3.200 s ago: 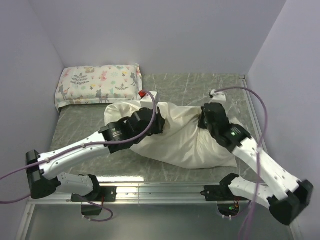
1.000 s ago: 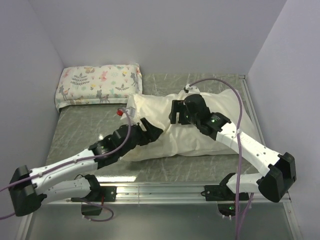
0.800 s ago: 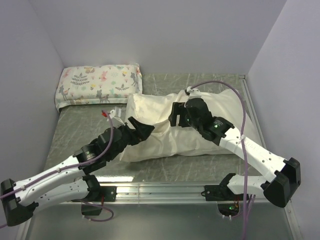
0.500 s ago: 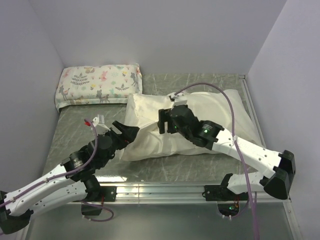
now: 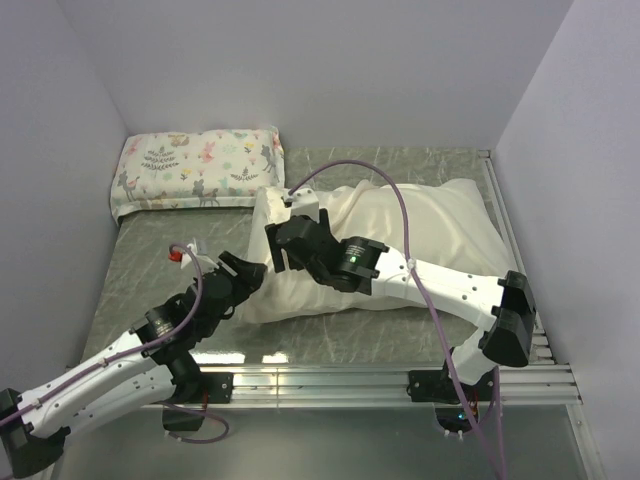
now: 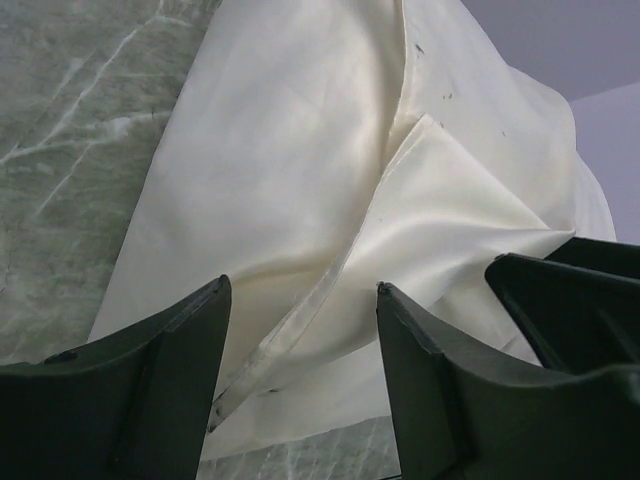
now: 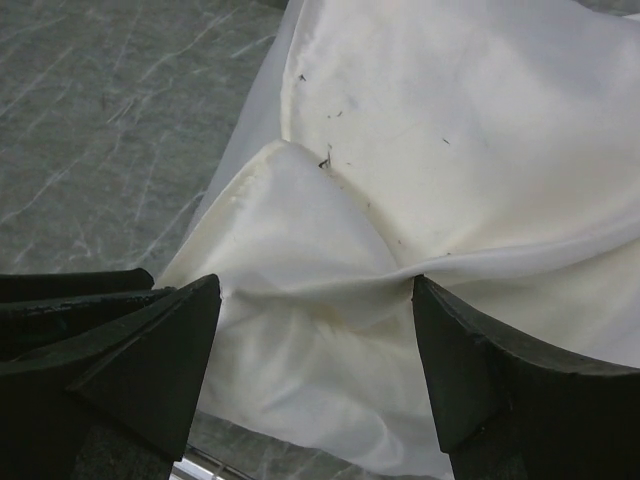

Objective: Remove the pillowcase from the pillow

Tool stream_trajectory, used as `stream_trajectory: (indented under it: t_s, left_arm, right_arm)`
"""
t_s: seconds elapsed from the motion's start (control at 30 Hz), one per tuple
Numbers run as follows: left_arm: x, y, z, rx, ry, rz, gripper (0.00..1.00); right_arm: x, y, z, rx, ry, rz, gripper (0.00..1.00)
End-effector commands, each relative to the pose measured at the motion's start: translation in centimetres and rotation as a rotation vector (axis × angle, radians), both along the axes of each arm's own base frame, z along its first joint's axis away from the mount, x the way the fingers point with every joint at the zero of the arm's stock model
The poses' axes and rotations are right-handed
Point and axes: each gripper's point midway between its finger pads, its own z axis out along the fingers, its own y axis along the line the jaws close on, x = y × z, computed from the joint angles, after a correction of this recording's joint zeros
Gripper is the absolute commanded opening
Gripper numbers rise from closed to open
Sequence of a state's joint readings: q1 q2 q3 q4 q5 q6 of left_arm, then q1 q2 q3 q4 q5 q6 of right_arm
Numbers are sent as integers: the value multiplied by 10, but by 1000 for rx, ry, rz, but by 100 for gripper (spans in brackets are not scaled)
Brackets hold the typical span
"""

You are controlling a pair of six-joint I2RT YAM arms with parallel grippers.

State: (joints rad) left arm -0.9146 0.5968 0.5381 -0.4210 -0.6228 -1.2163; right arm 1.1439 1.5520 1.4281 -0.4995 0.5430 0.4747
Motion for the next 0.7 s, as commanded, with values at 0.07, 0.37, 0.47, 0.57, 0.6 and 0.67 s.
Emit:
stream_trajectory:
  t_s: [0.07, 0.37, 0.47, 0.57, 0.6, 0.67]
  left_arm:
    - [11, -9, 15, -52, -47, -80, 64]
    - [19, -18, 23, -34, -66, -153, 76]
    - [23, -20, 17, -27, -48, -176, 78]
    - [25, -23, 8, -25, -26, -198, 78]
    - [26, -24, 6, -22, -24, -206, 78]
    - [24, -33, 4, -28, -30, -263, 79]
  right_arm:
    - [8, 2, 2, -16, -12, -42, 82]
    - [0, -32, -13, -66, -4, -91, 5]
    - [-6, -51, -9, -50, -7, -118, 0]
    - [-14, -74, -10, -27, -9, -149, 0]
    - [-17, -79, -11, -21, -9, -155, 0]
    - [-24, -93, -13, 4, -3, -170, 0]
